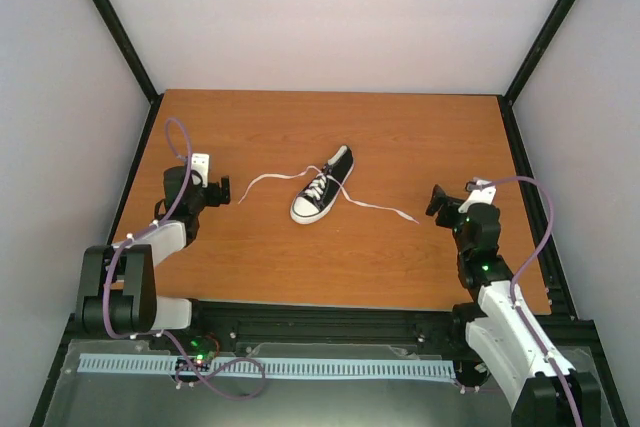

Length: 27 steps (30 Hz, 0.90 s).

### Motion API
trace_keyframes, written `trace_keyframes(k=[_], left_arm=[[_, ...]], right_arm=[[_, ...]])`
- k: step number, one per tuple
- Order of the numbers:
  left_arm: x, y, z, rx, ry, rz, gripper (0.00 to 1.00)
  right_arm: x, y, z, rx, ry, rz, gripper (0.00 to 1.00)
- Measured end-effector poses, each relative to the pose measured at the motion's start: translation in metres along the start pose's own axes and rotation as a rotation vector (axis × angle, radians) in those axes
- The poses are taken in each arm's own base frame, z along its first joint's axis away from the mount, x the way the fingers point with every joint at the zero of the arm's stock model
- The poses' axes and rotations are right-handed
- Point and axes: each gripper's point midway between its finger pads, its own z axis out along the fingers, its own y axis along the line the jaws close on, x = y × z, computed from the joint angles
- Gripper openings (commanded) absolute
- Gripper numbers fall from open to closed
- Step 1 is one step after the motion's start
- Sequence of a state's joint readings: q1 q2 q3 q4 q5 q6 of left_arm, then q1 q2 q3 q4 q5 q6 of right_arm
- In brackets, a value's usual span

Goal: Tie the shoes

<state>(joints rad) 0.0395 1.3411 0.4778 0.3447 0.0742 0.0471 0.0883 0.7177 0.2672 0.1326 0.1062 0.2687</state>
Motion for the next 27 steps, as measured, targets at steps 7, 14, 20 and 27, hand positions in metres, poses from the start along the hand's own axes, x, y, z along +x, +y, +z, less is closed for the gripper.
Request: trace_keyframes(k=[7, 14, 20, 27], left_arm=[[0.0, 0.0, 0.0, 0.0, 0.0, 0.0, 1.0], [0.008, -0.027, 0.004, 0.174, 0.116, 0.107, 1.0], [-0.035, -0.063, -0.008, 0.412, 0.181, 0.333, 1.0], [-0.011, -0.088, -0.014, 0.519, 0.326, 0.572, 1.0]], right_arm=[[-0.004, -0.013, -0.01, 0.057, -0.062, 0.064, 1.0], [-0.017, -0.003, -0.016, 0.008, -0.083, 0.081, 1.0], [-0.035, 0.028, 0.012, -0.063, 0.14, 0.009, 1.0], [0.021, 0.062, 0.062, -0.089, 0.554, -0.108, 1.0]])
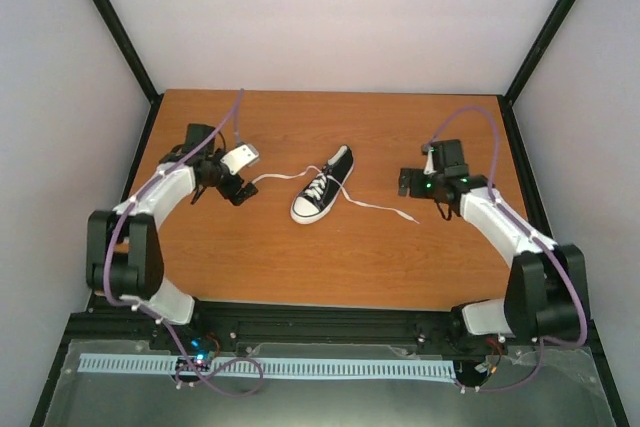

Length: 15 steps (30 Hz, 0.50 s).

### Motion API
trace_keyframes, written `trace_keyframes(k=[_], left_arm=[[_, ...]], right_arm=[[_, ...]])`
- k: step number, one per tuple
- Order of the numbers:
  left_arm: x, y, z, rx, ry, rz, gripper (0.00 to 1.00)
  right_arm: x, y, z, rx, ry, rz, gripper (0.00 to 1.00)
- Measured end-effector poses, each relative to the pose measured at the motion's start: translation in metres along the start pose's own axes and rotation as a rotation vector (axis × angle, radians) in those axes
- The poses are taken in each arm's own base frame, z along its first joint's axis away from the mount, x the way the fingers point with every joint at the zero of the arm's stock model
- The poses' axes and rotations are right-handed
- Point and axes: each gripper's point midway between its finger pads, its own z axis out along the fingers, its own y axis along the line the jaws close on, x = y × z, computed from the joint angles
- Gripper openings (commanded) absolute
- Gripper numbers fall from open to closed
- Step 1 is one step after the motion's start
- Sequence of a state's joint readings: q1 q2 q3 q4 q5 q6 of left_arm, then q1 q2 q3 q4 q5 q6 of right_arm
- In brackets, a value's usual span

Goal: Tie the shoes

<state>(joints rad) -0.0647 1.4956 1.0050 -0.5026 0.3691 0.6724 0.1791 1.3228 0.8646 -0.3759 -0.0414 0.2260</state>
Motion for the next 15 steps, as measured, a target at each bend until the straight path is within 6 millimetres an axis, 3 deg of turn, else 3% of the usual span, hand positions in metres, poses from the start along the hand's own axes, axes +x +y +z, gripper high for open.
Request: trace_keyframes(k=[3, 7, 15], left_arm=[[0.006, 0.0, 0.027, 0.06, 0.107, 0.014, 1.0], [0.018, 0.004, 0.056, 0.091, 0.196, 0.009, 1.0], [0.026, -0.002, 0.081, 0.139, 0.265, 0.01, 1.0]], right_arm=[[0.028, 0.01, 0.018, 0.001, 0.151, -0.059, 1.0], [0.052, 0.015, 0.034, 0.01, 0.295, -0.126, 0.97], [0.104, 0.031, 0.058, -0.007, 0.524, -0.248, 0.89]])
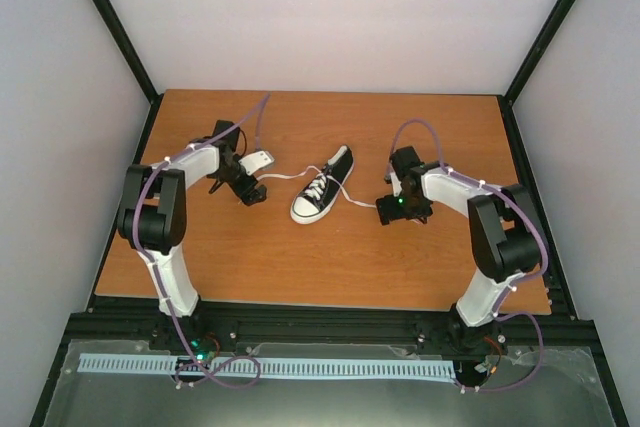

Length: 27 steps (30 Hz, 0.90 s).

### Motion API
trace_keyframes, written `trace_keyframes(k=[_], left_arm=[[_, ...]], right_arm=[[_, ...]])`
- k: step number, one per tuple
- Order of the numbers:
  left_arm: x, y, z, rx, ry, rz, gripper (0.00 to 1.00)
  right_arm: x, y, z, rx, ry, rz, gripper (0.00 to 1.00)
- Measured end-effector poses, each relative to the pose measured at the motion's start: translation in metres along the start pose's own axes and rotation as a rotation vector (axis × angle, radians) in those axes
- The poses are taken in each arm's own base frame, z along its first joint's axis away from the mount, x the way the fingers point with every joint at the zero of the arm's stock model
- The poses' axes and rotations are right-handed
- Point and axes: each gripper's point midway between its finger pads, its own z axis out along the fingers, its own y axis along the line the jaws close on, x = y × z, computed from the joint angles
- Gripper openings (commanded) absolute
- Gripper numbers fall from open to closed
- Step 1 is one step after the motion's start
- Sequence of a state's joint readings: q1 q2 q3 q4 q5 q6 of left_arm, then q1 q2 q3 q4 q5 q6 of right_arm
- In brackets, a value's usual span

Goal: Tie the shoes

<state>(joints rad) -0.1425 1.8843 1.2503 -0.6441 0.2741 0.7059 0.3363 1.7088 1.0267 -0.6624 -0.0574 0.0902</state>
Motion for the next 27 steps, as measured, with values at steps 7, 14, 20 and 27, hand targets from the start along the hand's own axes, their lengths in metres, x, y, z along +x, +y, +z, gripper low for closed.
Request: trace_keyframes(k=[7, 14, 20, 27], left_arm=[[0.006, 0.003, 0.017, 0.003, 0.044, -0.019, 0.82], [-0.008, 0.021, 0.024, -0.039, 0.025, -0.031, 0.03], [-0.014, 0.022, 0.02, -0.041, 0.005, -0.059, 0.01], [-0.071, -0.007, -0.089, -0.066, -0.26, 0.013, 0.01]], right_arm=[[0.01, 0.003, 0.01, 0.011, 0.058, -0.037, 0.43], [0.01, 0.002, 0.011, 0.017, 0.061, -0.037, 0.03], [0.004, 0.004, -0.004, 0.007, 0.004, -0.039, 0.03], [-0.056, 0.037, -0.08, -0.155, -0.261, -0.084, 0.03]])
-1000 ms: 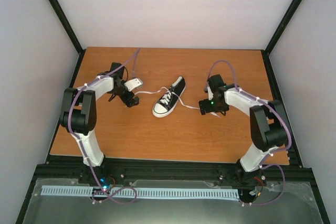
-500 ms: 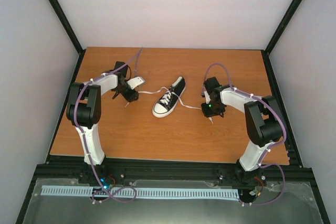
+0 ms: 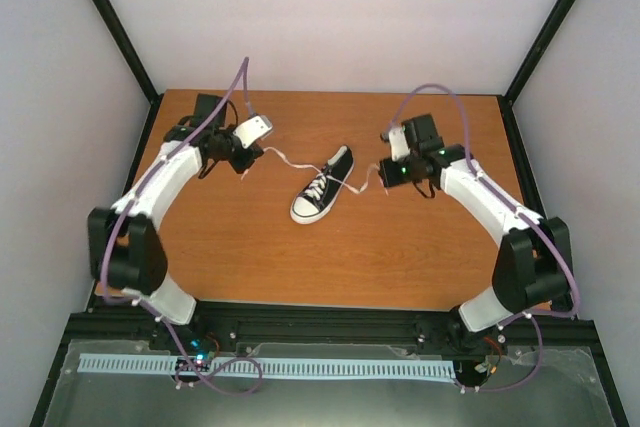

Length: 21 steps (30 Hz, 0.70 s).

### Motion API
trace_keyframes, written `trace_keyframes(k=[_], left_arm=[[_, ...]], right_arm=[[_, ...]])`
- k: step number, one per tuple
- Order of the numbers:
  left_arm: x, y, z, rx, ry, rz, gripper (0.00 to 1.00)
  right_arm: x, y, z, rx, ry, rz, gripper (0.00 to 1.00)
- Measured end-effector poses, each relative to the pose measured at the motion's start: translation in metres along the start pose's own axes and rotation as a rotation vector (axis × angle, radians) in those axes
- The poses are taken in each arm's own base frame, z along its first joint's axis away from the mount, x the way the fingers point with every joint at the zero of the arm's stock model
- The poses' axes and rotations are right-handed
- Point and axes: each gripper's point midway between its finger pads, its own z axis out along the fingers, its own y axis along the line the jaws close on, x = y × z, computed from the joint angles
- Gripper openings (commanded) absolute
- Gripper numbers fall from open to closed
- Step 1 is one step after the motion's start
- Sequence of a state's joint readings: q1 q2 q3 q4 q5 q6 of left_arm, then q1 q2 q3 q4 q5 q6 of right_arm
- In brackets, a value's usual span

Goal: Tie the shoes

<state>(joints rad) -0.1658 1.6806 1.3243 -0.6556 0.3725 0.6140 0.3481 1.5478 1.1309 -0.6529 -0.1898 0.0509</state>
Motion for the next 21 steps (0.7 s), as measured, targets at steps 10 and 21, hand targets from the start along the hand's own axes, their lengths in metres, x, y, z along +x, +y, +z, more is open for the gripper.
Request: trace_keyframes(k=[10, 21], left_arm=[[-0.066, -0.136, -0.082, 0.204, -0.217, 0.342, 0.01], [-0.056, -0.142, -0.054, 0.264, -0.152, 0.325, 0.01]], right_arm=[[-0.122, 0.115, -0.093, -0.465, -0.423, -0.186, 0.03], [-0.113, 0.162, -0.016, -0.589, -0.231, -0.141, 0.04]])
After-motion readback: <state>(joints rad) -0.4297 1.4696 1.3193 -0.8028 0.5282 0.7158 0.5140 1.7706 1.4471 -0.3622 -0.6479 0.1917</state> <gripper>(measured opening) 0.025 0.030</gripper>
